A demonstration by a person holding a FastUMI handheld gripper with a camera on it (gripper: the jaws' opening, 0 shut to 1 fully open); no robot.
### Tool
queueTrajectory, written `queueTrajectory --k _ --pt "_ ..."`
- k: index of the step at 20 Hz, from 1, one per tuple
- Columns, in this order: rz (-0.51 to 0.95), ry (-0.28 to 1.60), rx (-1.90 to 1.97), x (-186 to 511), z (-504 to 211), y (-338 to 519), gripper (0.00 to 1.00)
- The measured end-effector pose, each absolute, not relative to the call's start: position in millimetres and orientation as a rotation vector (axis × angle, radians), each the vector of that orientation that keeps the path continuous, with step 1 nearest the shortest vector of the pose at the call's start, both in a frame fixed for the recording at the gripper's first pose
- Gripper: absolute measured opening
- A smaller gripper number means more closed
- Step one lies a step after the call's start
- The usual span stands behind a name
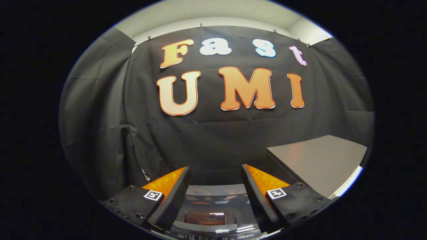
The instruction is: Put the clothes into the washing machine and then close the washing machine lid.
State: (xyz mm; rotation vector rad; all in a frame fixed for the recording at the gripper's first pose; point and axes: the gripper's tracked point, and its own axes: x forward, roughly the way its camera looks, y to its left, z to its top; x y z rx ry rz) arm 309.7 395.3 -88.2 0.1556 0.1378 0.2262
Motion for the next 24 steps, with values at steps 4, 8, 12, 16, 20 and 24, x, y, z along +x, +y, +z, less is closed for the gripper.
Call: queueTrajectory --k 4,8,12,16,20,24 --pt "0.243 0.100 0.146 284 -52 377 0.98" --pt "0.243 0.079 0.168 254 -27 344 0.98" --pt "0.222 0.049 0.158 220 -6 289 0.98" --pt "0.197 0.016 0.169 183 14 231 0.98" --pt "0.167 -0.018 0.172 147 34 173 0.98" --pt "0.134 -0.038 0.136 116 44 120 0.98"
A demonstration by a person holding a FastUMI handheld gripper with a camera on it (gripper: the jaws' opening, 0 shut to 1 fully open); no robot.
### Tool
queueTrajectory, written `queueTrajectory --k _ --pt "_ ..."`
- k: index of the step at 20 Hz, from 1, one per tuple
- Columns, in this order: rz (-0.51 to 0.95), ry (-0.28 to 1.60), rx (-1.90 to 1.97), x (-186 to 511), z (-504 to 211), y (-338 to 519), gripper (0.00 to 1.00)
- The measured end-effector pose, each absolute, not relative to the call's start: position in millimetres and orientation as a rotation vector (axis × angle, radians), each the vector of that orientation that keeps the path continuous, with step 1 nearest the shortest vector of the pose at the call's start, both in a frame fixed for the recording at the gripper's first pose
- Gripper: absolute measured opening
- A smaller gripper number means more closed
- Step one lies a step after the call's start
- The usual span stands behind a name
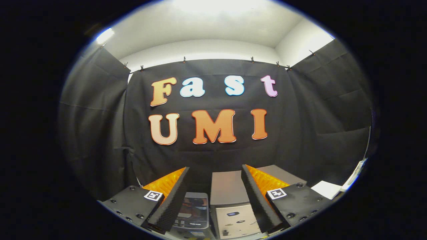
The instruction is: Put the clothes into the washing machine and then close the washing machine lid.
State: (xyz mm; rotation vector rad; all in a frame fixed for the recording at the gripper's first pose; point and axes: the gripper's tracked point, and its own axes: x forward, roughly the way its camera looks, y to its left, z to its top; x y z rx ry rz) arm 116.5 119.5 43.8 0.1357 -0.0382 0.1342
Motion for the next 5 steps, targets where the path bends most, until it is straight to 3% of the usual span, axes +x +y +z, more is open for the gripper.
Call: queueTrajectory --k 5 --pt "0.133 -0.030 0.125 76 36 71 0.98"
